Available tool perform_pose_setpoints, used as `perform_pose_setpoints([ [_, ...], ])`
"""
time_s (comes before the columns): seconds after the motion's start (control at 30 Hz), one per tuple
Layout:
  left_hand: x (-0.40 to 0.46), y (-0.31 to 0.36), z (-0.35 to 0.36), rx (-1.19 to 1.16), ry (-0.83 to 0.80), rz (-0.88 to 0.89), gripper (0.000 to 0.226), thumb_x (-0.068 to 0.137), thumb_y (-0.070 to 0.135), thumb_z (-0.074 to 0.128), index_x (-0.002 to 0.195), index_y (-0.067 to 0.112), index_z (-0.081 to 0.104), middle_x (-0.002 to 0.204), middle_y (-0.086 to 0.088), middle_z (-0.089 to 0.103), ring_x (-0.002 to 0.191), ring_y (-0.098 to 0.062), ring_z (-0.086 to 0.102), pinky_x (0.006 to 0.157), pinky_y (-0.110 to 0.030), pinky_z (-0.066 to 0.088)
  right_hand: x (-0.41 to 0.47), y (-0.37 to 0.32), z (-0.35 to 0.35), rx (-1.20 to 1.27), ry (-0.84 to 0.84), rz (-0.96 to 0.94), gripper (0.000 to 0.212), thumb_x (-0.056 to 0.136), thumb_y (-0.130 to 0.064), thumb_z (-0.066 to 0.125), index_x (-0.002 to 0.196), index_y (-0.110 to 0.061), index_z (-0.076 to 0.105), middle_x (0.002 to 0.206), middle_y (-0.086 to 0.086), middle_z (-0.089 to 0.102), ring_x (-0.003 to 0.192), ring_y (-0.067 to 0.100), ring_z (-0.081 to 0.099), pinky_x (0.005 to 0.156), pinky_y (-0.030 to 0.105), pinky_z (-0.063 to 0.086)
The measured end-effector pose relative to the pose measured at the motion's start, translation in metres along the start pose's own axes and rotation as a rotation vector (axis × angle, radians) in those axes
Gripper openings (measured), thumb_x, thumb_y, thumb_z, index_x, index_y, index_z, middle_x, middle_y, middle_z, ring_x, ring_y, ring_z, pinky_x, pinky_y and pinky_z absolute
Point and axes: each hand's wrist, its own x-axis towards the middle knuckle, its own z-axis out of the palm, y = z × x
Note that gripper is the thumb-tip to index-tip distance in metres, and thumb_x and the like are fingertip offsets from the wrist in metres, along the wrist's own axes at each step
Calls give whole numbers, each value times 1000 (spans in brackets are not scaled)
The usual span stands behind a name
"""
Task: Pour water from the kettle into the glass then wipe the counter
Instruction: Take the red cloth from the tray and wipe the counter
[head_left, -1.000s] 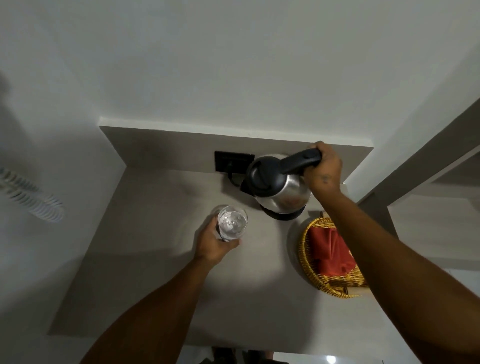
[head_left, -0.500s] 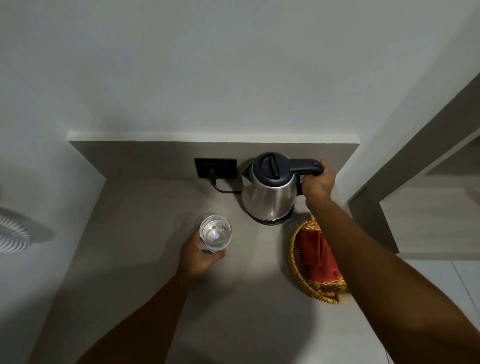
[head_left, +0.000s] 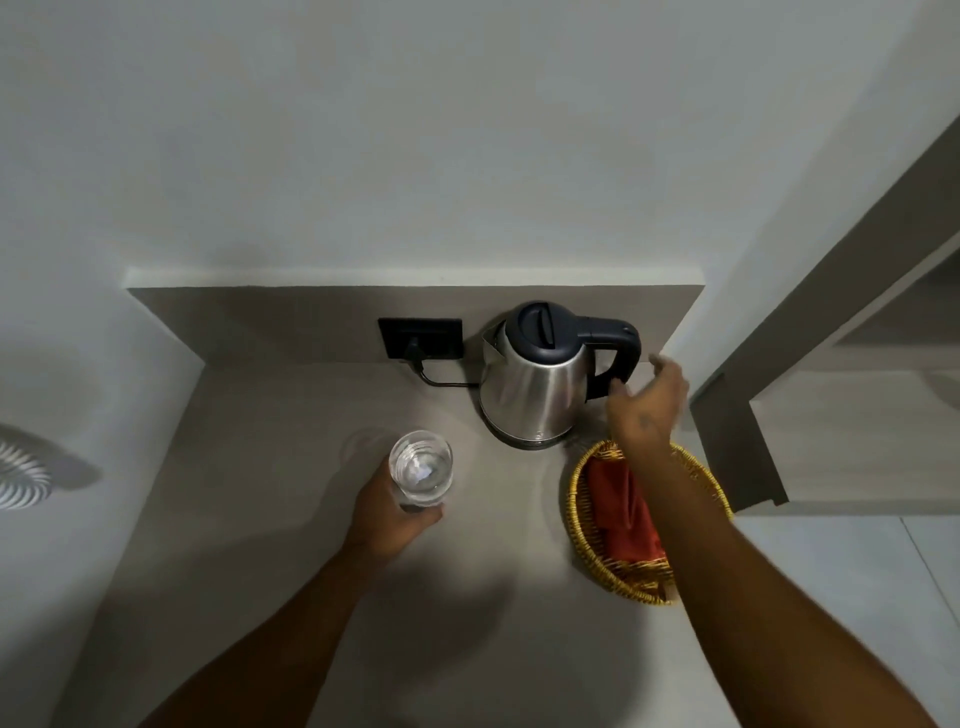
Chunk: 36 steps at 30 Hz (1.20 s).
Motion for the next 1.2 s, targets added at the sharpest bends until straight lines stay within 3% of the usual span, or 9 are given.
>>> perform_pose_setpoints([
  [0.13, -1, -7, -9, 417, 18, 207, 98, 63, 65, 80, 142, 17, 52, 140, -3, 55, 136, -28, 48, 117, -52, 32, -56, 58, -8, -468, -37, -49, 59, 88, -46, 62, 134, -17, 39, 148, 19, 32, 136, 42, 27, 111, 59, 22],
  [0.2, -4, -13, -8, 593, -4, 213, 109, 68, 75, 69, 153, 12, 42, 156, -9, 44, 149, -32, 33, 122, -56, 21, -67, 76, -7, -620, -115, 17, 65, 89, -58, 54, 135, -15, 38, 149, 22, 30, 136, 45, 25, 111, 62, 19],
  [0.47, -5, -24, -4, 690, -11, 197, 121, 70, 89, 50, 161, 12, 26, 167, -10, 29, 156, -30, 19, 126, -52, 14, -76, 86, 0, -599, -129, -75, 37, 99, -48, 41, 117, -16, 44, 117, 20, 50, 107, 39, 50, 84, 53, 51],
  [0.6, 5, -8, -10, 364, 8, 166, 114, 50, 78, 79, 146, 26, 45, 145, 5, 50, 140, -24, 45, 119, -46, 27, -68, 73, -12, -401, -69, -157, 34, 100, -46, 43, 121, -19, 48, 121, 15, 49, 102, 34, 55, 73, 38, 49],
  [0.7, 14, 7, -10, -77, 32, 242, 84, 49, 41, 101, 122, 23, 63, 120, 5, 70, 113, -18, 68, 100, -47, 52, -94, 54, -1, -239, 7, -250, 36, 98, -49, 46, 124, -25, 47, 124, 9, 48, 103, 20, 49, 77, 32, 44],
  [0.83, 7, 24, -1, -238, 137, 156, 73, 51, 12, 100, 115, 17, 68, 111, 1, 76, 102, -8, 72, 92, -37, 58, -143, 31, 57, -229, -161, -351, 34, 97, -40, 52, 124, -21, 47, 121, 10, 50, 107, 23, 49, 87, 35, 46],
  [0.97, -9, 3, -21, -208, 170, 193, 73, 50, 17, 99, 116, 27, 67, 114, 7, 73, 107, -13, 71, 93, -25, 55, -154, 36, 108, -430, -231, -271, 38, 97, -33, 50, 133, -20, 46, 134, 15, 48, 123, 34, 42, 107, 52, 32],
  [1.03, -21, -12, -40, -108, 178, 199, 70, 51, 29, 96, 113, 40, 66, 113, 20, 72, 107, -2, 69, 92, -10, 48, -152, 33, 131, -504, -229, -277, 39, 98, -36, 46, 134, -19, 47, 135, 17, 47, 125, 36, 40, 108, 52, 27],
  [1.2, -42, -41, -86, -26, 236, 137, 74, 52, 38, 92, 113, 61, 58, 113, 46, 62, 102, 25, 60, 84, 7, 39, -188, 11, 180, -561, -383, -586, 44, 93, -49, 47, 129, -24, 53, 135, 17, 50, 120, 35, 44, 104, 49, 33],
])
